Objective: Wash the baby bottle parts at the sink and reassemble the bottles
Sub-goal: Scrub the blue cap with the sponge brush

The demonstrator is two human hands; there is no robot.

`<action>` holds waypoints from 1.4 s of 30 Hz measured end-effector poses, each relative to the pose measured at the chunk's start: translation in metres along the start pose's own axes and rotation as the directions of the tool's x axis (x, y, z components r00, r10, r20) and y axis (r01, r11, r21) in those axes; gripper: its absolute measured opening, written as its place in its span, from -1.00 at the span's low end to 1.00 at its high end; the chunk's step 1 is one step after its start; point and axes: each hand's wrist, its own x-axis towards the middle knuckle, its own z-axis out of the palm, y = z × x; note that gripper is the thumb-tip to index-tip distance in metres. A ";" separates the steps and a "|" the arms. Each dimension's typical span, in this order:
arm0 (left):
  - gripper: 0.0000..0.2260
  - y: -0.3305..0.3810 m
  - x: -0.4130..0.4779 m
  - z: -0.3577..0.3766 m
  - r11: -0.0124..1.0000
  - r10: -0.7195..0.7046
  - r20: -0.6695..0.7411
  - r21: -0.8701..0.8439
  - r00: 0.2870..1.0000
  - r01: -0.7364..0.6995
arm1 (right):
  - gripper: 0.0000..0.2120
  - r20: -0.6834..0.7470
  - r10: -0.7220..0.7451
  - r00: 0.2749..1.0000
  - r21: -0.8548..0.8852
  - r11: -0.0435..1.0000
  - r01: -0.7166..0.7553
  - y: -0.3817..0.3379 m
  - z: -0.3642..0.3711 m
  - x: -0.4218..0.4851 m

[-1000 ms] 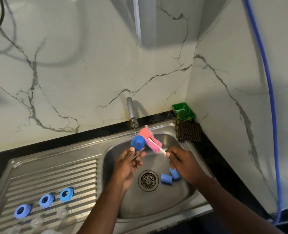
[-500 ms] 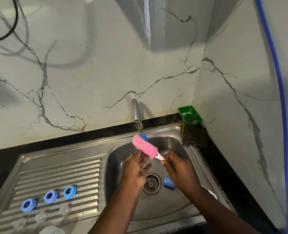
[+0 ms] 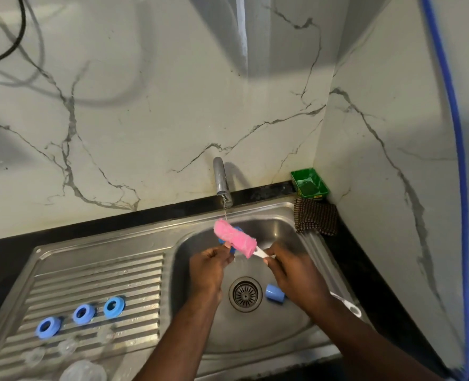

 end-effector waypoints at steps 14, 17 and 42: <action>-0.80 0.018 -0.008 -0.003 0.818 -0.399 0.356 -0.278 0.845 0.504 | -0.89 -0.016 -0.134 0.991 -0.010 0.991 0.133 0.014 0.000 -0.005; -0.76 0.020 -0.009 -0.002 0.811 -0.392 0.390 -0.280 0.833 0.513 | -0.94 -0.098 -0.013 0.995 0.079 0.997 0.021 0.019 0.001 -0.005; -0.80 0.017 0.003 -0.021 0.843 -0.216 0.345 -0.406 0.913 0.353 | -0.85 0.143 -0.033 0.989 0.098 0.995 0.019 0.029 0.002 0.003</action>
